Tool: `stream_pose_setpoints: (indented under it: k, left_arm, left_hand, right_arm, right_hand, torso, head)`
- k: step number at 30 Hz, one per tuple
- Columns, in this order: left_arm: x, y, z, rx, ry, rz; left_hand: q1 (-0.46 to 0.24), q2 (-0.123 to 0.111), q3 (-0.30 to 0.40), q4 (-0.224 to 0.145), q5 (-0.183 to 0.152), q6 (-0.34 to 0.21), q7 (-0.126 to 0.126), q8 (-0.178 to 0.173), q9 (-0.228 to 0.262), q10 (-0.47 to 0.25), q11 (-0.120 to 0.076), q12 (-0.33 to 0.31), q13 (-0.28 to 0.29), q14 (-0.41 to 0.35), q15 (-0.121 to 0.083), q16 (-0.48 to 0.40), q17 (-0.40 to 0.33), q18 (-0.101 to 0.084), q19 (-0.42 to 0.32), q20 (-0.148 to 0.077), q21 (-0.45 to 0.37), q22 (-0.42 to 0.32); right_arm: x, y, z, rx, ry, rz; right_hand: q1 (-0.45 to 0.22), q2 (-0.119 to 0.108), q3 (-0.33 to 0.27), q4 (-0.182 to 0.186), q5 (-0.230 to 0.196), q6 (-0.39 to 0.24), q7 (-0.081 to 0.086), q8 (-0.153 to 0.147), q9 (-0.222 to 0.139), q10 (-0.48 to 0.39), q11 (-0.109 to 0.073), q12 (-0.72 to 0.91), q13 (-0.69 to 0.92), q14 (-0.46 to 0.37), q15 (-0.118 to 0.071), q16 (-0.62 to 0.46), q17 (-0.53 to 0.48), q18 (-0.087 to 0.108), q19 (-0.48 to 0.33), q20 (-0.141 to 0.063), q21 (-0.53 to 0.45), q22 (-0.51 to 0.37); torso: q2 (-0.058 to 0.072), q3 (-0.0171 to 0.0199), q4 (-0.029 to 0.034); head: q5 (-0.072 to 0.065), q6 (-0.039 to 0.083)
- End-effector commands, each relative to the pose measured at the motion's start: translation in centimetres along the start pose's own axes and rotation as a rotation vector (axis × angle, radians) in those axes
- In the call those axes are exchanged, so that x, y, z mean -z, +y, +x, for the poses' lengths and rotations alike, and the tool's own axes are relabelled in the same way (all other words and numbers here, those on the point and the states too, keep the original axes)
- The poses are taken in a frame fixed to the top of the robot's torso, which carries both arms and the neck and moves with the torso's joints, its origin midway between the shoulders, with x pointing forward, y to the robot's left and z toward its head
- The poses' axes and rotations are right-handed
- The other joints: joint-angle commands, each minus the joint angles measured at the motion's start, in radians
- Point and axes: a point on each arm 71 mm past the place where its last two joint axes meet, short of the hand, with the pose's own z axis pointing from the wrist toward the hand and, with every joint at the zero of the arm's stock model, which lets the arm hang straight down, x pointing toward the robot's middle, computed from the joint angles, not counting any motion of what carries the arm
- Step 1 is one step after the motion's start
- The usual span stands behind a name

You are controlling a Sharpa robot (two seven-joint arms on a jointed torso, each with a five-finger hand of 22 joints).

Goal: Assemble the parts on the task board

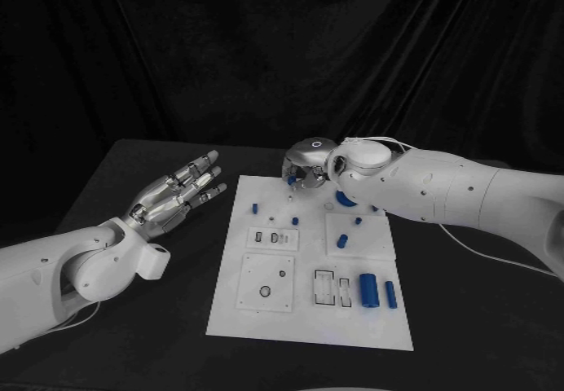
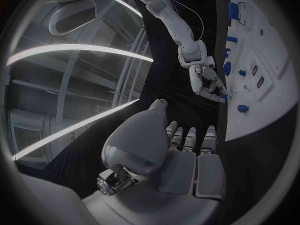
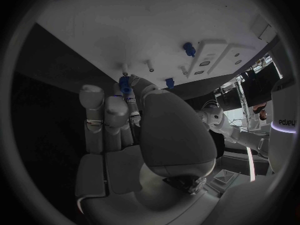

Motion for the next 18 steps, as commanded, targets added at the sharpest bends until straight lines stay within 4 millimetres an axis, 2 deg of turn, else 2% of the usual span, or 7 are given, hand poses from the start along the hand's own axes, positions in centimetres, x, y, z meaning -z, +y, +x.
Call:
stream_pose_setpoints:
  k: [1, 18]
  left_arm:
    - [-0.19, -0.15, 0.17, 0.002, 0.007, 0.013]
    - [-0.33, -0.03, 0.05, 0.004, 0.012, 0.007]
  left_hand:
    - [-0.001, -0.007, 0.004, -0.001, 0.003, 0.002, 0.009, 0.005, 0.002, 0.002, 0.007, -0.007, -0.001, 0.000, -0.001, -0.004, -0.001, 0.016, -0.004, -0.006, -0.001, -0.001]
    - [-0.001, -0.004, 0.006, 0.000, 0.004, 0.005, 0.011, 0.006, 0.002, 0.002, 0.009, -0.007, -0.001, 0.000, 0.000, -0.004, -0.001, 0.016, -0.004, -0.006, -0.001, -0.001]
  right_arm:
    - [0.18, -0.22, 0.30, -0.005, 0.012, 0.024]
    - [1.12, -0.55, 0.49, -0.010, -0.024, 0.018]
  right_hand:
    - [-0.002, -0.011, 0.005, 0.002, -0.006, -0.008, -0.001, -0.005, 0.000, -0.006, 0.002, -0.002, 0.001, -0.003, 0.006, 0.000, 0.001, -0.014, 0.000, 0.005, 0.006, 0.005]
    - [-0.012, -0.011, 0.009, 0.010, -0.001, -0.006, 0.002, -0.006, 0.003, -0.006, 0.004, 0.001, 0.002, -0.004, 0.017, 0.005, 0.007, -0.016, -0.001, 0.012, 0.011, 0.015]
  torso:
    - [0.003, 0.0010, 0.0037]
    - [0.001, -0.0002, 0.0029]
  head:
    - [-0.005, 0.000]
    - [-0.003, 0.000]
